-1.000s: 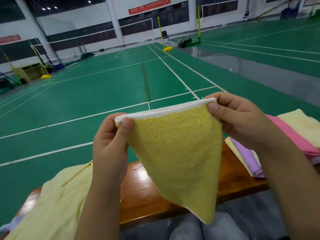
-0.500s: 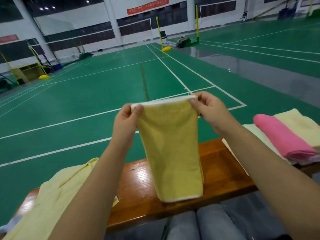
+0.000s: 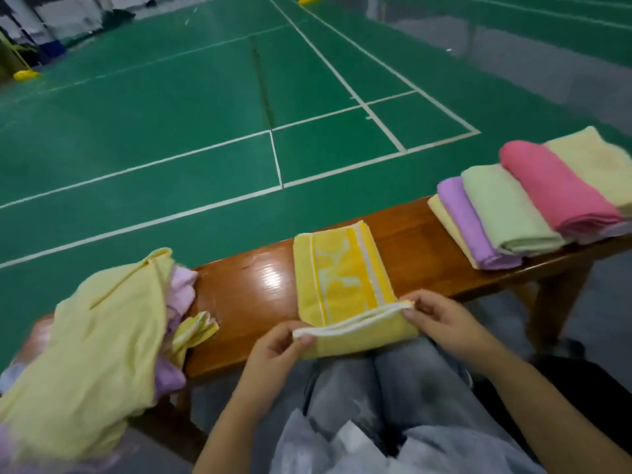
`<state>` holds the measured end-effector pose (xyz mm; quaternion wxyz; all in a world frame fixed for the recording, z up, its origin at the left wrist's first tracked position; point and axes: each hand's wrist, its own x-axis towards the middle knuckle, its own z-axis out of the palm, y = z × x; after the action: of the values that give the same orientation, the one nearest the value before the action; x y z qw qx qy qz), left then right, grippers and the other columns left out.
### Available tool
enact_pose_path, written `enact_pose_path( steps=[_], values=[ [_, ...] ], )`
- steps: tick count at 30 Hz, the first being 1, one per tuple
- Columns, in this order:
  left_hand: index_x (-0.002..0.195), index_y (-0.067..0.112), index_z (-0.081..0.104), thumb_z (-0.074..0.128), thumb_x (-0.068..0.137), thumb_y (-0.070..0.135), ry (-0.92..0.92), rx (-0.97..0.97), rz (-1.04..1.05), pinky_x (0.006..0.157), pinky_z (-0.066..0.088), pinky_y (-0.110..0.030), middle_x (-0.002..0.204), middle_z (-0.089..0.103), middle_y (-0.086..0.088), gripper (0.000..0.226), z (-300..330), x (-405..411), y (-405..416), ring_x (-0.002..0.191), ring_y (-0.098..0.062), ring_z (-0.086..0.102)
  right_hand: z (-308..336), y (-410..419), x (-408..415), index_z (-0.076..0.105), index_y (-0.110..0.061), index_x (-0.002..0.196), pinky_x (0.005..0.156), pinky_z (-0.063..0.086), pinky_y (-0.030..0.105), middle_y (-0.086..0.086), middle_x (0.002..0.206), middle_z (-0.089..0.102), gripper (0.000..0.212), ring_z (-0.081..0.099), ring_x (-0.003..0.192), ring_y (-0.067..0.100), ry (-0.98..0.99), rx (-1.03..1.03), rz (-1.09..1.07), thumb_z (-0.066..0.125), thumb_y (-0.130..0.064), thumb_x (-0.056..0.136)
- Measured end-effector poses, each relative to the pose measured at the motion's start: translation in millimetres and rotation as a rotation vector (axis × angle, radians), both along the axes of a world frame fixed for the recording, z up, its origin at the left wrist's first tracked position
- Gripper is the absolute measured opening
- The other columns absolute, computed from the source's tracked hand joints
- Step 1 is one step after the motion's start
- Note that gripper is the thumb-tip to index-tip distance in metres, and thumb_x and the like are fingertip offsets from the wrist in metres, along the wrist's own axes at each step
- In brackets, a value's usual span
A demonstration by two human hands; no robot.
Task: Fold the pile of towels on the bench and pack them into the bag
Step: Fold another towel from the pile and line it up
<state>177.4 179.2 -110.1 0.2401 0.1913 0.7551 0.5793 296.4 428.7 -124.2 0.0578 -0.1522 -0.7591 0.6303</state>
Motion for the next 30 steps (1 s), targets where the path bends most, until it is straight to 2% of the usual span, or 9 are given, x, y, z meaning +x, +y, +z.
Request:
enact_pose_path(
  steps=[2, 5, 7, 11, 14, 16, 22, 26, 30],
  values=[
    [0.081, 0.020, 0.072, 0.070, 0.086, 0.023, -0.035, -0.018, -0.025, 0.069, 0.045, -0.015, 0.079, 0.068, 0.008, 0.006, -9, 8, -7, 0.076, -0.001, 0.059, -8, -1, 13, 0.063, -0.009, 0.100, 0.067, 0.044, 0.013, 0.002, 0.084, 0.064, 0.011, 0.059, 0.076, 0.000, -0.049, -0.041, 0.029, 0.057, -0.010, 0.090],
    [0.086, 0.023, 0.069, 0.067, 0.083, 0.044, 0.010, -0.052, -0.085, 0.065, 0.042, -0.020, 0.077, 0.060, 0.005, 0.022, -4, 13, -13, 0.073, -0.005, 0.053, -1, 1, 19, 0.066, -0.015, 0.099, 0.070, 0.046, 0.016, 0.001, 0.088, 0.068, 0.017, 0.061, 0.080, 0.003, -0.082, -0.075, 0.050, 0.060, -0.023, 0.086],
    [0.086, 0.020, 0.068, 0.065, 0.088, 0.040, 0.026, -0.032, -0.077, 0.062, 0.041, -0.020, 0.076, 0.058, 0.003, 0.019, 3, 14, -14, 0.070, -0.006, 0.051, 4, 1, 18, 0.066, -0.012, 0.100, 0.068, 0.047, 0.016, 0.001, 0.087, 0.067, 0.016, 0.061, 0.078, 0.003, -0.071, -0.128, 0.040, 0.059, -0.021, 0.088],
    [0.091, 0.015, 0.064, 0.058, 0.081, 0.037, 0.079, -0.055, -0.040, 0.062, 0.045, -0.020, 0.075, 0.061, 0.007, 0.025, 20, 5, -7, 0.070, -0.004, 0.055, 15, 3, 8, 0.067, -0.011, 0.101, 0.071, 0.048, 0.022, 0.010, 0.090, 0.068, 0.051, 0.062, 0.080, 0.010, -0.043, -0.187, 0.057, 0.070, -0.054, 0.074],
    [0.087, 0.012, 0.061, 0.058, 0.091, 0.031, 0.109, -0.085, 0.019, 0.056, 0.044, -0.019, 0.068, 0.060, 0.007, 0.020, 27, -15, 13, 0.063, -0.002, 0.053, 22, 10, -17, 0.065, -0.011, 0.100, 0.070, 0.048, 0.019, -0.004, 0.085, 0.069, 0.020, 0.063, 0.078, 0.004, -0.037, -0.188, -0.026, 0.061, -0.027, 0.088],
    [0.079, 0.017, 0.055, 0.056, 0.095, 0.028, 0.164, -0.125, 0.067, 0.051, 0.038, -0.014, 0.063, 0.054, 0.011, 0.019, 30, -36, 32, 0.056, 0.001, 0.047, 28, 18, -42, 0.065, -0.010, 0.101, 0.069, 0.047, 0.021, -0.005, 0.086, 0.068, 0.015, 0.061, 0.077, 0.005, -0.050, -0.103, -0.094, 0.055, -0.019, 0.094],
    [0.102, 0.012, 0.057, 0.050, 0.098, 0.038, 0.086, -0.235, 0.246, 0.067, 0.043, -0.027, 0.089, 0.056, 0.002, 0.027, 11, -97, 86, 0.081, -0.013, 0.052, 21, 35, -117, 0.058, -0.010, 0.115, 0.070, 0.044, 0.028, 0.005, 0.108, 0.062, 0.024, 0.055, 0.098, 0.019, -0.142, 0.070, -0.245, 0.050, -0.025, 0.098],
    [0.112, 0.017, 0.051, 0.051, 0.099, 0.036, 0.043, -0.368, 0.223, 0.074, 0.044, -0.031, 0.105, 0.057, 0.004, 0.023, -17, -118, 98, 0.094, -0.016, 0.052, -3, 41, -134, 0.042, -0.012, 0.137, 0.091, 0.043, 0.034, 0.010, 0.134, 0.050, 0.046, 0.049, 0.119, 0.024, -0.293, 0.097, -0.202, 0.054, -0.029, 0.096],
    [0.123, 0.016, 0.048, 0.058, 0.096, 0.027, -0.027, -0.394, 0.204, 0.081, 0.048, -0.033, 0.111, 0.056, 0.003, 0.031, -38, -117, 92, 0.099, -0.017, 0.055, -22, 44, -132, 0.035, -0.014, 0.142, 0.089, 0.045, 0.033, 0.010, 0.136, 0.049, 0.055, 0.050, 0.120, 0.025, -0.348, 0.152, -0.178, 0.060, -0.018, 0.093]
  ],
)
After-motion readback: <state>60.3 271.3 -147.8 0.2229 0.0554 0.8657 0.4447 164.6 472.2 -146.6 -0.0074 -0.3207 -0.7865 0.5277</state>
